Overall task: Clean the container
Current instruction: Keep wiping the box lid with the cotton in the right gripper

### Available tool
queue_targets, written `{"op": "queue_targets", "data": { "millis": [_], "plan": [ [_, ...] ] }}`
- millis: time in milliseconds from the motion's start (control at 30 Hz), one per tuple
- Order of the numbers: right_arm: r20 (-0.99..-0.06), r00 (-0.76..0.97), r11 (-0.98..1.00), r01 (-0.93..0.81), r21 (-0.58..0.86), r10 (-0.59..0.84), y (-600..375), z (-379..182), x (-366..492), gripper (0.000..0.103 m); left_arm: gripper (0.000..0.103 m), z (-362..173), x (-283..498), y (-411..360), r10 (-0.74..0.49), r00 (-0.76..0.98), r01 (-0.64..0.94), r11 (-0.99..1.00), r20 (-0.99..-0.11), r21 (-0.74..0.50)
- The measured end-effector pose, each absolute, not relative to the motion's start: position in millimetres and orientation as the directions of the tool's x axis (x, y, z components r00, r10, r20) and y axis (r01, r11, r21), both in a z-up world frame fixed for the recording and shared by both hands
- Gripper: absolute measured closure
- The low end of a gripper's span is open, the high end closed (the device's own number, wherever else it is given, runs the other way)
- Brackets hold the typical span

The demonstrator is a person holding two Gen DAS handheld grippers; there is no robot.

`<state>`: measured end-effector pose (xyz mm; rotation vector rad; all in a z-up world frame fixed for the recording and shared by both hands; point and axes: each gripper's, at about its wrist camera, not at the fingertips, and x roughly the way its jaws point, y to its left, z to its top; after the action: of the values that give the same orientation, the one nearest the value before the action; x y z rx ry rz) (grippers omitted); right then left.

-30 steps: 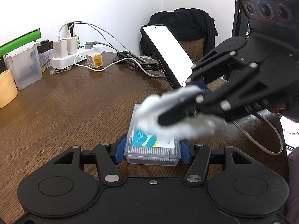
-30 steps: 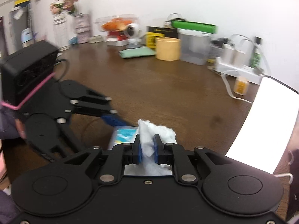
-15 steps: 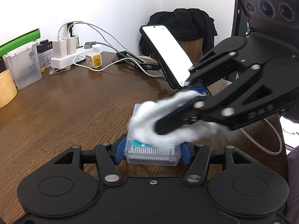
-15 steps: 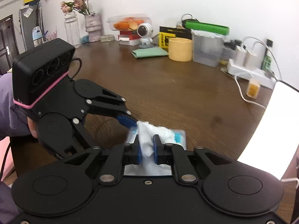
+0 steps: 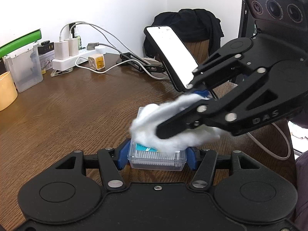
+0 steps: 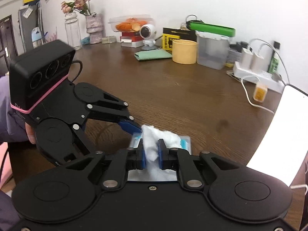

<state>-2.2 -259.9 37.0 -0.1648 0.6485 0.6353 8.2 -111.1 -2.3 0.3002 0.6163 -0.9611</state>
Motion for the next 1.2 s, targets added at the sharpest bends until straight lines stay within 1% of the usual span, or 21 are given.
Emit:
{"op": "queue_targets", "data": {
  "millis": [200, 233, 300, 433, 633, 733, 867, 967, 1100, 1200],
  "plan": [
    [-0.617, 0.658, 0.845, -0.535, 0.021, 0.432, -276, 38, 2, 0.089, 0.046, -2, 8, -111, -0.671, 0.420, 0.835, 0.549, -0.611, -0.029],
    [-0.619, 0.653, 0.842, -0.538, 0.025, 0.436, -277, 39, 0, 0.088, 0.046, -2, 8, -111, -0.671, 0.421, 0.835, 0.550, -0.611, -0.029],
    [-0.620, 0.641, 0.832, -0.555, 0.032, 0.452, -275, 39, -3, 0.088, 0.046, -2, 7, -111, -0.670, 0.421, 0.835, 0.550, -0.611, -0.027],
    [-0.610, 0.624, 0.810, -0.584, 0.052, 0.489, -265, 38, -4, 0.090, 0.046, -2, 7, -112, -0.669, 0.419, 0.839, 0.543, -0.614, -0.018],
    [-0.605, 0.660, 0.841, -0.541, 0.029, 0.445, -274, 37, 1, 0.090, 0.046, -2, 6, -112, -0.669, 0.421, 0.838, 0.545, -0.613, -0.019],
    [-0.612, 0.653, 0.840, -0.541, 0.036, 0.446, -278, 38, -1, 0.090, 0.046, -2, 6, -112, -0.669, 0.421, 0.838, 0.545, -0.613, -0.019],
    [-0.609, 0.605, 0.794, -0.603, 0.070, 0.513, -266, 38, -5, 0.090, 0.046, -2, 6, -112, -0.670, 0.420, 0.838, 0.546, -0.612, -0.022],
    [-0.602, 0.621, 0.802, -0.594, 0.055, 0.501, -262, 36, -2, 0.090, 0.046, -2, 6, -111, -0.670, 0.420, 0.837, 0.547, -0.612, -0.024],
    [-0.605, 0.664, 0.839, -0.544, 0.013, 0.440, -272, 37, 1, 0.090, 0.046, -2, 6, -112, -0.670, 0.421, 0.837, 0.547, -0.612, -0.024],
    [-0.615, 0.648, 0.830, -0.558, 0.018, 0.449, -274, 39, -2, 0.090, 0.046, -2, 4, -112, -0.670, 0.421, 0.837, 0.547, -0.611, -0.023]
  ]
}}
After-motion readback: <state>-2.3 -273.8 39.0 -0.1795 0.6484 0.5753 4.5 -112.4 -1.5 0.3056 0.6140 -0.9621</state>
